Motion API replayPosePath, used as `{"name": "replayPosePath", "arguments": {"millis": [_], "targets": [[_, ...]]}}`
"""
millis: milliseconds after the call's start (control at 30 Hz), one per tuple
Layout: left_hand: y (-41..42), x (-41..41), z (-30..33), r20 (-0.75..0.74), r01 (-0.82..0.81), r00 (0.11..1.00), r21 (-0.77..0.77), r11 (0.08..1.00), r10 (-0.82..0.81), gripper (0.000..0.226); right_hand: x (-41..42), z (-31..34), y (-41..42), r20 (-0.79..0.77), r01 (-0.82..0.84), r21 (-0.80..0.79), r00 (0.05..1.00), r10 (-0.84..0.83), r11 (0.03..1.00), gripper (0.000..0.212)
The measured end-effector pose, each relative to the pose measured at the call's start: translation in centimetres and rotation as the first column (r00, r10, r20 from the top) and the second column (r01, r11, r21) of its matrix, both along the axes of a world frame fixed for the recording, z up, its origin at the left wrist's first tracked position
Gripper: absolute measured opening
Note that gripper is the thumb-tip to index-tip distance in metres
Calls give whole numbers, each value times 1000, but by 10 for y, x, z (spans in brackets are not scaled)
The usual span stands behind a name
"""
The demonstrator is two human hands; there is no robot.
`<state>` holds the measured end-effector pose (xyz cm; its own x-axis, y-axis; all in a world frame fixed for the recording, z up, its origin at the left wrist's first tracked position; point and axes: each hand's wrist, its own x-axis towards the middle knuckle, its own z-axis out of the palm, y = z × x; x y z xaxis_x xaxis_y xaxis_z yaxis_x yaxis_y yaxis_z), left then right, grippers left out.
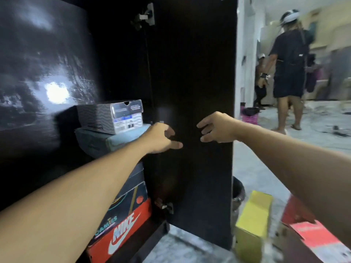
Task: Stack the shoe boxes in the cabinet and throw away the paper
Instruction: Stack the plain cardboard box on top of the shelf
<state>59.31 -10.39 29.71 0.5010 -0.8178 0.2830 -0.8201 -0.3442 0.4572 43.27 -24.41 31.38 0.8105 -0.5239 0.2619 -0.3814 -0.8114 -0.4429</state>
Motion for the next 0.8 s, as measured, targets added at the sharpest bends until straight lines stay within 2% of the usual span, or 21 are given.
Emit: {"name": "replayPosePath", "arguments": {"millis": [67,167,400,467,633,733,800], "targets": [[-13,-32,-9,-41,76,997,132,988,-71,62,-46,-5,-7,-39,83,-24,996,-84,996,49],[-38,-81,-28,-127,220,973,234,947,-195,64,-117,-17,-23,-80,213,6,974,-212,977,35],[-94,-209,-97,-285,521,851,353,777,-441,70,-265,-81,-54,-235,523,114,840,-488,845,40],[-110,-239,-125,-302,559,828,371,742,-473,60,-299,-104,-65,-279,571,116,804,-525,813,39],[-148,-304,-192,-353,638,770,399,659,-532,59,-370,-168,-82,-401,651,62,710,-579,756,26],[-165,-341,-229,-394,683,730,421,596,-559,59,-411,-211,-95,-448,713,185,673,-588,676,13],[-178,-363,-253,-423,709,705,430,559,-569,56,-438,-240,-104,-461,749,251,649,-605,613,18]]}}
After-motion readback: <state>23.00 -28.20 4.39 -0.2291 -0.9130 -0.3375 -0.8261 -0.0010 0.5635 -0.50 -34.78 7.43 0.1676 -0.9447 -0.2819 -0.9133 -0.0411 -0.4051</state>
